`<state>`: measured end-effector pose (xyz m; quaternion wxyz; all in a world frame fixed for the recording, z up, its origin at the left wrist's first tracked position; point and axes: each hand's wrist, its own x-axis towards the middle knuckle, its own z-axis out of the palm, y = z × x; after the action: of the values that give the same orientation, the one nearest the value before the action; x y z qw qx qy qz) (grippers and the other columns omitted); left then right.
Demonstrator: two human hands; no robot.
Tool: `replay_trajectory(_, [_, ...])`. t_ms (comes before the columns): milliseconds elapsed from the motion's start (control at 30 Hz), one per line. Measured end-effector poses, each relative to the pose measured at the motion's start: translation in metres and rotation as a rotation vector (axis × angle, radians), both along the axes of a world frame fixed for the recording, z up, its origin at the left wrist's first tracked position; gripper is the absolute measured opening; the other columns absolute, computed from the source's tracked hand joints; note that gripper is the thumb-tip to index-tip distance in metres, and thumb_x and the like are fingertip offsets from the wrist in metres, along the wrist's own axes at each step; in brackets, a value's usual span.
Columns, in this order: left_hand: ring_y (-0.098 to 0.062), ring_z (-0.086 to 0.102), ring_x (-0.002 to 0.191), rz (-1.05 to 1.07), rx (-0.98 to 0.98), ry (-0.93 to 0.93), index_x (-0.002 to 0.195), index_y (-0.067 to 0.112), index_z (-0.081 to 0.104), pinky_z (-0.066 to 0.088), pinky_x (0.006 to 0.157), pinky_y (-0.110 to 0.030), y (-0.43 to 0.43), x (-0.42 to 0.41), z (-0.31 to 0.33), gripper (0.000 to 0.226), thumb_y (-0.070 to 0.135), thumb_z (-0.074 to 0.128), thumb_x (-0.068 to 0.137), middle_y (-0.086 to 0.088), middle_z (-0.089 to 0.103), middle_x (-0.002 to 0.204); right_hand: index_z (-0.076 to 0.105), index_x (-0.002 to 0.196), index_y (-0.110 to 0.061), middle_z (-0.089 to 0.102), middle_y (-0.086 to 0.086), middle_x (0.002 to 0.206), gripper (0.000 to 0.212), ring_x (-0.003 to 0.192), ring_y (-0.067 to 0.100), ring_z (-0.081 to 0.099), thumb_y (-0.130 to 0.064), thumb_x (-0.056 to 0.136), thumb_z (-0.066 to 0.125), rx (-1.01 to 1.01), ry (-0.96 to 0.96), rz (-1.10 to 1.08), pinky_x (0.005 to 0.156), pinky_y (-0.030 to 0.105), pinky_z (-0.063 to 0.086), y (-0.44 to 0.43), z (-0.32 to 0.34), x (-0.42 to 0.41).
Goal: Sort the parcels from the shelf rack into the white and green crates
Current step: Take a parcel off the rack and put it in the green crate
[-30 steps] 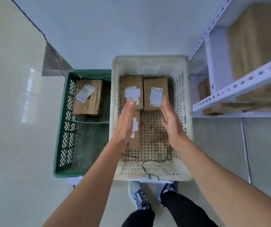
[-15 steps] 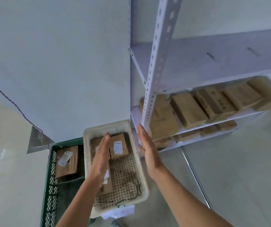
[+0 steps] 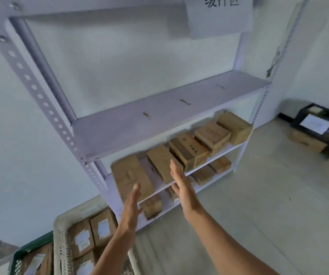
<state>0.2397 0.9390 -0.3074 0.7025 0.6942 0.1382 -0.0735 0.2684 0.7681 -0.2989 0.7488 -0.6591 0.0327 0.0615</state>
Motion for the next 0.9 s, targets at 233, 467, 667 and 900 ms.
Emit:
replay_trajectory(233, [-0.016,0.037,0.156,-0.148,0.006,0.022,0.165,0.029,0.038,0.034,0.119,-0.047,-0.109,0.027,0.0,0.073,0.065,0.036,0.101,0.011,0.037,0.17,0.03,0.163,-0.042,0.028,-0.022,0.17,0.066,0.156,-0.002,0.028,-0.064,0.101,0.036,-0.005,-0.007,-0.111,0.13,0.036,0.026,-0.115,0.006,0.012])
replay_trajectory(467, [-0.011,0.038,0.154,-0.254,-0.014,0.043,0.165,0.03,0.041,0.037,0.113,-0.041,-0.194,0.099,-0.021,0.087,0.075,0.039,0.09,0.011,0.04,0.17,0.038,0.158,-0.05,0.037,-0.032,0.162,0.066,0.151,-0.008,0.032,-0.071,0.095,0.043,-0.024,0.054,-0.225,0.127,0.032,0.028,-0.213,-0.013,0.061])
replay_trajectory(667, [-0.017,0.037,0.156,-0.31,-0.075,0.074,0.165,0.028,0.04,0.035,0.124,-0.051,-0.273,0.195,-0.031,0.078,0.069,0.036,0.099,0.006,0.04,0.171,0.04,0.155,-0.054,0.038,-0.032,0.162,0.071,0.152,-0.005,0.032,-0.08,0.089,0.043,-0.098,0.121,-0.287,0.13,0.04,0.026,-0.292,-0.021,0.141])
replay_trajectory(900, [-0.026,0.038,0.157,-0.335,-0.107,0.145,0.165,0.022,0.039,0.03,0.127,-0.055,-0.343,0.289,-0.025,0.086,0.071,0.037,0.095,-0.003,0.04,0.171,0.034,0.16,-0.047,0.032,-0.023,0.169,0.056,0.156,0.003,0.03,-0.062,0.107,0.039,-0.154,0.164,-0.331,0.13,0.048,0.027,-0.362,-0.023,0.223])
